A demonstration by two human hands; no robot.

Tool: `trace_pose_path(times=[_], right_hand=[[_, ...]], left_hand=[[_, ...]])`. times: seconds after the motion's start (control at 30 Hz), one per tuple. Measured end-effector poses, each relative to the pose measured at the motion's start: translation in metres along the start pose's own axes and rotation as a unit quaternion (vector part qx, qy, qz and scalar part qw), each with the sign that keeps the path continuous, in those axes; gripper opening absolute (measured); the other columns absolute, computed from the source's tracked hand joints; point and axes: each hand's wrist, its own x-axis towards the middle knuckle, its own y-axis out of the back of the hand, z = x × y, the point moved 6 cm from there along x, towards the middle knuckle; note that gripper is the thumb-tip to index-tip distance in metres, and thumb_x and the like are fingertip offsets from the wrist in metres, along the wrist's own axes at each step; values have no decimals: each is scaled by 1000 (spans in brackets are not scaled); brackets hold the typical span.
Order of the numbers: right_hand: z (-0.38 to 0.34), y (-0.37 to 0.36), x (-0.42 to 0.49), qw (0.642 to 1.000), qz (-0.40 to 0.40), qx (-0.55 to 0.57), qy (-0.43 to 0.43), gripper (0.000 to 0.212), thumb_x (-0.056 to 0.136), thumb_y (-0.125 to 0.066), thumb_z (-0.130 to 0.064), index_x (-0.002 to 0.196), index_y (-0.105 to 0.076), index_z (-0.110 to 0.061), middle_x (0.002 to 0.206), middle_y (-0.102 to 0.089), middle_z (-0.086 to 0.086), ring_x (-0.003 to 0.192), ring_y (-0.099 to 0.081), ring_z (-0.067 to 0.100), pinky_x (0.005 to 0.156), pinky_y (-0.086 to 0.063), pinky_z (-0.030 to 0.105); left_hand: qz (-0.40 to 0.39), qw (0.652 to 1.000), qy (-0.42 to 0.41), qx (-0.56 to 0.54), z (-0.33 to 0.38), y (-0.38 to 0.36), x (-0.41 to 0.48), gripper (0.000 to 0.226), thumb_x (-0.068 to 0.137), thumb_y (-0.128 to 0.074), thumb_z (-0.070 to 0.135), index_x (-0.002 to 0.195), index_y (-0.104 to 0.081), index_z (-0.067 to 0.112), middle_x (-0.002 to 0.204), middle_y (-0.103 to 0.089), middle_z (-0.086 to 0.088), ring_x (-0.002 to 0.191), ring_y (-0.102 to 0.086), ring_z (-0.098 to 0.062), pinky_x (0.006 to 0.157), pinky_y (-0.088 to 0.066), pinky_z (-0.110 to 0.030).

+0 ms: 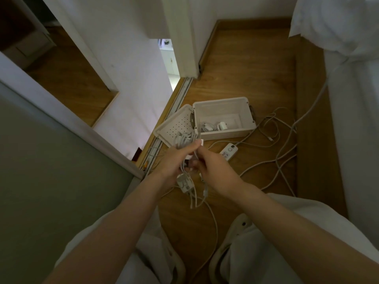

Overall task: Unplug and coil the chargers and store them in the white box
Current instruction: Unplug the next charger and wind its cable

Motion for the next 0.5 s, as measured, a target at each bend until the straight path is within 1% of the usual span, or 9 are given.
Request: trace_pose_path(times=[0.07, 0.13, 0.2, 0.27, 0.3, 0.37, 0.4, 0.43, 0.5], right_hand=[[-3, -4, 0, 999, -23, 16, 19, 31, 94, -48, -6, 125, -49, -11, 107, -66, 6, 93, -61, 11, 80, -50, 19], [-4, -5, 2, 999, -28, 5, 33, 35, 94, -48, -9, 129, -47, -14, 109, -65, 4, 97, -61, 15, 83, -51, 27], [-7, -3, 4, 999, -15, -26, 42, 31, 94, -47, -11, 125, -49, -16, 108, -64, 3, 97, -58, 16, 83, -50, 31], [-7, 1, 4, 996, 11, -83, 43, 29, 94, -48, -14, 122, -50, -18, 109, -61, -1, 102, -52, 14, 90, -44, 30], [-4, 5, 5, 993, 27, -113, 32, 28, 94, -48, -16, 122, -50, -20, 110, -59, -3, 106, -49, 12, 96, -40, 30], [5, 15, 7, 989, 63, -134, -11, 24, 96, -46, -18, 120, -50, -20, 113, -54, -4, 110, -45, 12, 104, -35, 32], [11, 18, 9, 991, 72, -106, -46, 22, 96, -45, -19, 118, -49, -18, 113, -51, -4, 109, -45, 12, 103, -36, 31], [18, 21, 9, 992, 72, -45, -94, 22, 96, -46, -20, 118, -48, -16, 113, -50, -3, 106, -48, 11, 98, -40, 29], [27, 14, 9, 973, 23, 128, -191, 28, 96, -48, -23, 121, -46, -11, 107, -54, -3, 94, -57, 11, 86, -48, 24]], left_hand=[[56, 998, -2, -19, 0, 6, 2, 23, 79, -70, 38, 91, -69, 19, 93, -67, -13, 80, -62, -25, 72, -52, -40], [104, 994, -21, -2, 4, 9, 2, 10, 84, -66, 34, 80, -66, 25, 93, -70, -12, 83, -66, -26, 80, -54, -46], [154, 986, -63, 26, 11, 10, 1, 14, 89, -61, 28, 75, -59, 29, 81, -68, -3, 75, -67, -17, 73, -57, -38], [187, 974, -114, 56, 20, 12, 0, 19, 92, -56, 24, 75, -55, 30, 74, -63, 4, 69, -64, -11, 62, -56, -26], [197, 970, -127, 67, 23, 15, 1, 19, 94, -54, 23, 76, -54, 30, 75, -62, 5, 68, -63, -11, 61, -55, -25], [206, 967, -133, 61, 26, 21, 1, 17, 96, -51, 23, 80, -54, 30, 77, -62, 4, 69, -64, -11, 66, -57, -32], [204, 968, -133, 59, 26, 24, 1, 15, 96, -50, 24, 82, -54, 29, 79, -63, 3, 72, -65, -13, 69, -58, -36], [200, 969, -133, 65, 26, 26, 1, 14, 96, -49, 25, 84, -55, 30, 80, -64, 2, 73, -65, -14, 72, -58, -40], [189, 969, -139, 76, 28, 26, 0, 15, 96, -49, 26, 83, -55, 30, 79, -64, 1, 74, -65, -16, 73, -57, -43]])
